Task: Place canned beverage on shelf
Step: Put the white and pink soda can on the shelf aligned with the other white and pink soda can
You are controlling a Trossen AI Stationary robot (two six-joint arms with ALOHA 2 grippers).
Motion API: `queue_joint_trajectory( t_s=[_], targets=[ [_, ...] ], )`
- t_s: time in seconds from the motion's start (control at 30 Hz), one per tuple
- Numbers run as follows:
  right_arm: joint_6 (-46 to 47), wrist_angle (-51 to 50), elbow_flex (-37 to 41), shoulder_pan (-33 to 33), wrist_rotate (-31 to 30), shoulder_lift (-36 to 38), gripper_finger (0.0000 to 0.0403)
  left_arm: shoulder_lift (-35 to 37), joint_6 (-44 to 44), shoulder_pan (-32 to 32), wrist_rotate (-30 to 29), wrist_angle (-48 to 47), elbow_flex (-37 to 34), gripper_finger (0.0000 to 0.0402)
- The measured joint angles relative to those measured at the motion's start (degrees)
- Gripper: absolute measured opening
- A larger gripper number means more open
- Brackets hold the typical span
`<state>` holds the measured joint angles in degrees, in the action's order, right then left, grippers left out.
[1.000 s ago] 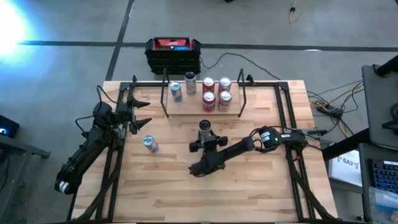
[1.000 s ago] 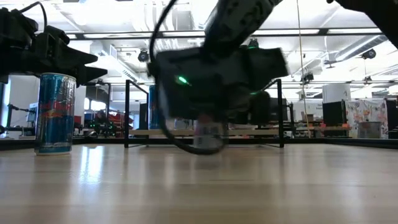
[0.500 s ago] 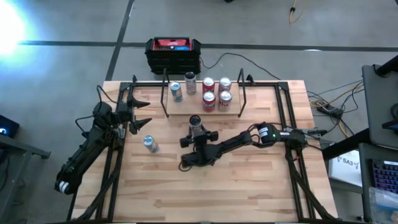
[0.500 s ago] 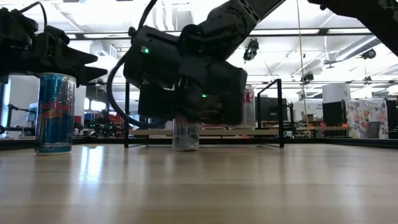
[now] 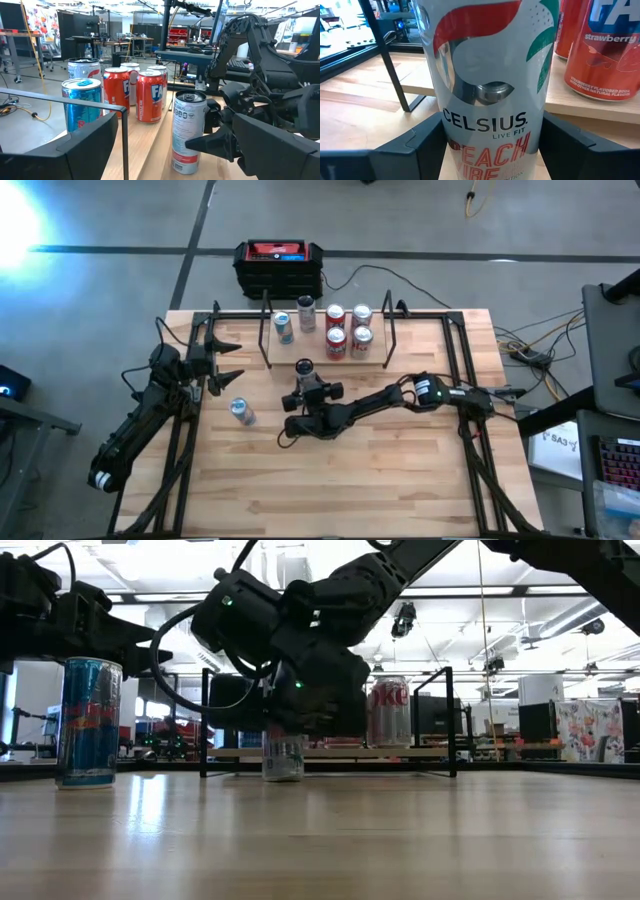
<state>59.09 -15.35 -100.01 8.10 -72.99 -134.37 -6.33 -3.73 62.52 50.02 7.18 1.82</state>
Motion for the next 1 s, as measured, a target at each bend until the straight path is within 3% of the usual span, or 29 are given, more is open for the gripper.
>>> queue_joint_trajectory(
  t_s=[0.3, 1.0],
  targets=[
    [0.41, -0.20, 0.00, 1.50, -4.92, 0.00, 0.0253, 0.00, 0.00, -0.02, 0.02, 0.00, -0.02, 0.0380],
    [-3.69, 2.51, 0.00, 1.39, -6.71, 5.73, 0.0254, 0.00, 0.00, -0.01, 0.02, 0.00, -0.02, 0.0380]
  ],
)
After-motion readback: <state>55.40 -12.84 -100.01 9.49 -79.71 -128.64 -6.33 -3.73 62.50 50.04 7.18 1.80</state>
